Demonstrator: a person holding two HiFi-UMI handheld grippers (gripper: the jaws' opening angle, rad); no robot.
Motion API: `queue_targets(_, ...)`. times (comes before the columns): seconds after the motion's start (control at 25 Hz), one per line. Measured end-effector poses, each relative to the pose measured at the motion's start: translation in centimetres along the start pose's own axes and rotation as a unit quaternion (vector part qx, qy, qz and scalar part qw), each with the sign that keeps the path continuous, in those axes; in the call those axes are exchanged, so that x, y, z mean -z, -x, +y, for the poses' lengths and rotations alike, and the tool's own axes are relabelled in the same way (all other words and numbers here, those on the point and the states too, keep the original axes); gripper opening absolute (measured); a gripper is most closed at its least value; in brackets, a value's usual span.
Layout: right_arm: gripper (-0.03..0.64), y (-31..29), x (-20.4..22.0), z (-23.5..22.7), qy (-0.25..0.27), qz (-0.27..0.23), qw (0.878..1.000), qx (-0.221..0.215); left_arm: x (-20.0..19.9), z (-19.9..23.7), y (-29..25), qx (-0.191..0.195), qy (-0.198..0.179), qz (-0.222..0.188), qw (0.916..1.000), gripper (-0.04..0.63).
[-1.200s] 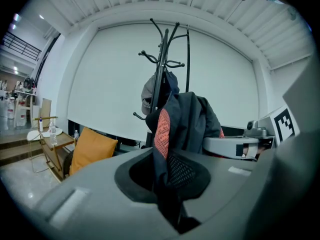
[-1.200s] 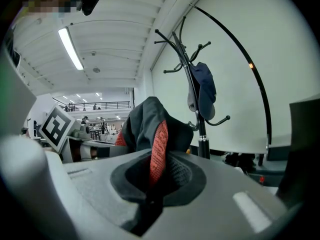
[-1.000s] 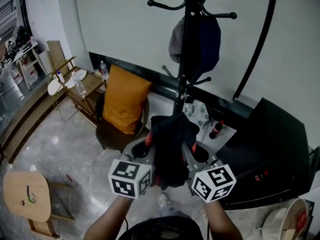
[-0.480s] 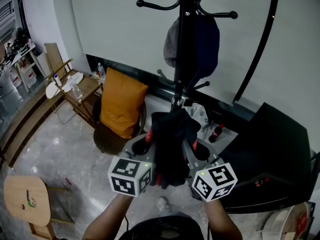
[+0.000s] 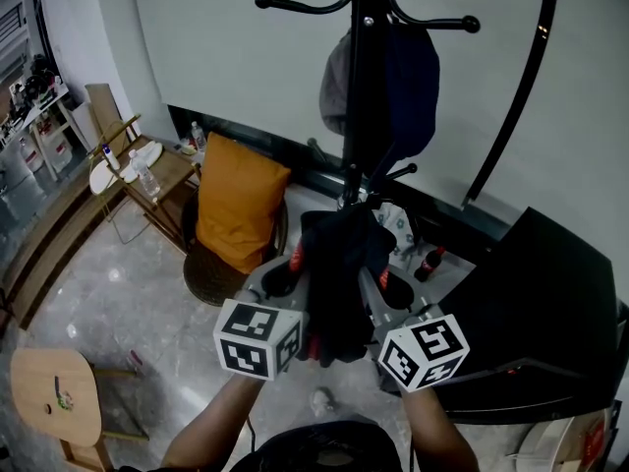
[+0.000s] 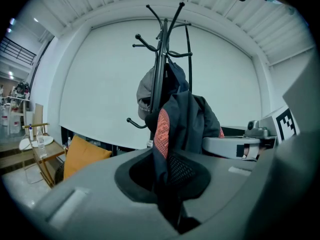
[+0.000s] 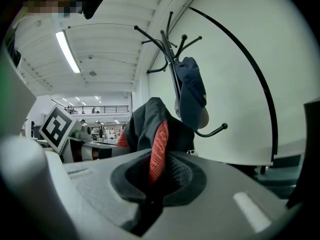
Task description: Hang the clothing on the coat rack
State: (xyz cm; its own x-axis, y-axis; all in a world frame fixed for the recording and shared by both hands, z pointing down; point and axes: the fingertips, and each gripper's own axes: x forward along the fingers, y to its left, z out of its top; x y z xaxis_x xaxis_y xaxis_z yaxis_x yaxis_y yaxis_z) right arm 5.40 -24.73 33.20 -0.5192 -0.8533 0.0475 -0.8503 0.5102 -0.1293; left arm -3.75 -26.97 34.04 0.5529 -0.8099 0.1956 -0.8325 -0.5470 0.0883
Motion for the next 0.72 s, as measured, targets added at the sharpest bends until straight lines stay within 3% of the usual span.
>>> queue_targets(0.72, 0.026, -4.0, 1.1, -2.3, -0.008, 0.011, 1.0, -0.002, 0.3, 1.9, -4.4, 0.002, -0.009, 0.019, 0.9998, 0.034)
